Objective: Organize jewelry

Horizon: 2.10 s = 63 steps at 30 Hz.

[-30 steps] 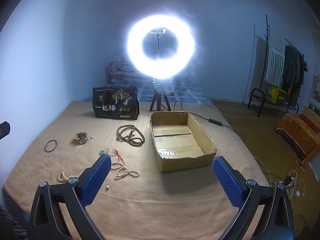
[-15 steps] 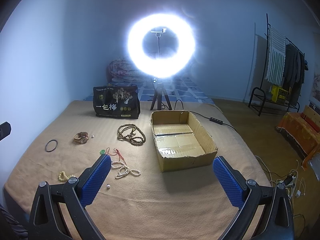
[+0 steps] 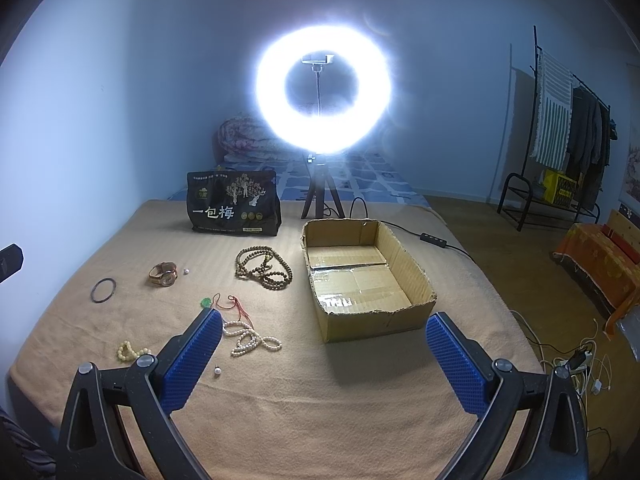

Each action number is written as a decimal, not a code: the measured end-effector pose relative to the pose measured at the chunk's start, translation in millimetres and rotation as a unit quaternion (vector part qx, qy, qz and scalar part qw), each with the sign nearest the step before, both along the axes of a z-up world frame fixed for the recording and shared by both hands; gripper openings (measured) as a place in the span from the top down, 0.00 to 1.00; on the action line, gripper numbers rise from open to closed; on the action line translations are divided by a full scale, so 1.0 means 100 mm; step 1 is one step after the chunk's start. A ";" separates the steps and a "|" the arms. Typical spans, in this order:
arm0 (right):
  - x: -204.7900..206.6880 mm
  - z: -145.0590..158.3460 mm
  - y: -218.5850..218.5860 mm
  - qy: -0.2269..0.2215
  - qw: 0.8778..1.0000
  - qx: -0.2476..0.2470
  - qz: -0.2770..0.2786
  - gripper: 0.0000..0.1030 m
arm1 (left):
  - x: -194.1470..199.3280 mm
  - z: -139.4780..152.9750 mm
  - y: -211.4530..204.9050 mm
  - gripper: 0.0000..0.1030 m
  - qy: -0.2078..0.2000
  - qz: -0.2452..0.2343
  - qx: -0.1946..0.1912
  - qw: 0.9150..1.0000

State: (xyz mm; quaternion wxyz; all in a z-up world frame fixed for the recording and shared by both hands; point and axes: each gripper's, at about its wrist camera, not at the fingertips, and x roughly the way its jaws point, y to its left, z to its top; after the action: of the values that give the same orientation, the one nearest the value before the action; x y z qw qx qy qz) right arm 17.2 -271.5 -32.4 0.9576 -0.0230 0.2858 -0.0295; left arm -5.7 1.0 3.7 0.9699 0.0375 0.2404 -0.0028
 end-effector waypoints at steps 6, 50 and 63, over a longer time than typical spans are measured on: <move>0.01 -0.01 0.00 0.005 1.000 0.005 0.002 0.00 | -0.01 -0.10 0.03 0.01 0.005 0.000 0.002 1.000; 0.84 -1.12 0.58 0.211 0.954 0.025 0.211 0.24 | 1.10 -1.56 0.36 0.28 0.295 -0.030 -0.048 0.954; 1.05 -1.42 0.79 0.262 0.935 0.038 0.235 0.55 | 1.40 -1.98 0.46 0.43 0.362 -0.020 -0.100 0.926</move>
State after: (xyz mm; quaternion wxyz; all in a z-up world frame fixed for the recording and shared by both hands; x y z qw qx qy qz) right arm 122.3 -192.9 -174.2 0.8287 -0.0599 0.5137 0.2140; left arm 133.9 47.0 -194.5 0.8152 -0.0585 0.5731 -0.0597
